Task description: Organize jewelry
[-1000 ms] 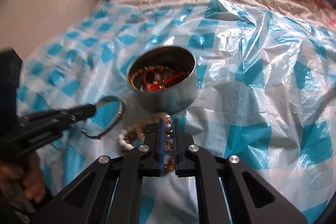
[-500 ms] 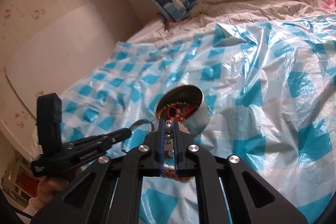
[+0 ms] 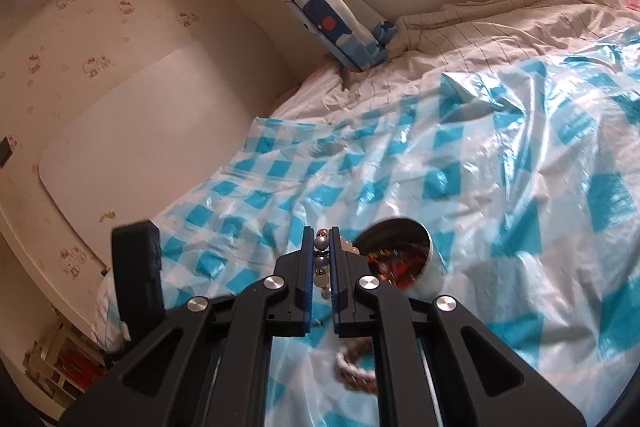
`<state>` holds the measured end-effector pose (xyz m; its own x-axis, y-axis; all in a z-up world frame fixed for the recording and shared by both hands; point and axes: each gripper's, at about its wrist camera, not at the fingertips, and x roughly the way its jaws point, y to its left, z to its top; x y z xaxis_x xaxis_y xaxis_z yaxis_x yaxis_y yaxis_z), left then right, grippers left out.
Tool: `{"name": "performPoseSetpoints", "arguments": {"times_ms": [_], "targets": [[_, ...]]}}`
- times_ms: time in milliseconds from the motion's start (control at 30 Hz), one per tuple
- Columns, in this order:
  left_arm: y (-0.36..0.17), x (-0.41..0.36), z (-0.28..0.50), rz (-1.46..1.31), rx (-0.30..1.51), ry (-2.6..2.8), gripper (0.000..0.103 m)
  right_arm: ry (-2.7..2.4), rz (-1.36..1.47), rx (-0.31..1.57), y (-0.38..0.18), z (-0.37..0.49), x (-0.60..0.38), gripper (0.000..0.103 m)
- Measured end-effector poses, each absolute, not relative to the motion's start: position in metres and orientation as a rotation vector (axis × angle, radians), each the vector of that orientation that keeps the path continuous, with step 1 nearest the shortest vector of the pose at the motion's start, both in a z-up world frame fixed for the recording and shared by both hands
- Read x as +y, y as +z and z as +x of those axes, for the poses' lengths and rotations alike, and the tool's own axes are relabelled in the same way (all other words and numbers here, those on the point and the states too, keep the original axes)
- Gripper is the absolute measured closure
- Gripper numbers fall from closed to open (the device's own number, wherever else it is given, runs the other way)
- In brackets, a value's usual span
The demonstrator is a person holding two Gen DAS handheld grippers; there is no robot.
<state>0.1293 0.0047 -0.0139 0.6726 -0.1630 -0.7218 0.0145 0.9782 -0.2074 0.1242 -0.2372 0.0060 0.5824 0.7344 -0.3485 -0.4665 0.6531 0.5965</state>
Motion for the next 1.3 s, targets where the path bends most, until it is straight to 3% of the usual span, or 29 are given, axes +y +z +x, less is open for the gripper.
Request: {"name": "performPoseSetpoints", "arguments": {"times_ms": [600, 1300], "targets": [[-0.028, -0.01, 0.171, -0.163, 0.86, -0.115, 0.1, 0.754, 0.517, 0.638, -0.007, 0.161, -0.222, 0.095], [-0.041, -0.009, 0.184, -0.173, 0.892, -0.092, 0.097, 0.741, 0.552, 0.79, -0.054, 0.191, -0.207, 0.095]]}}
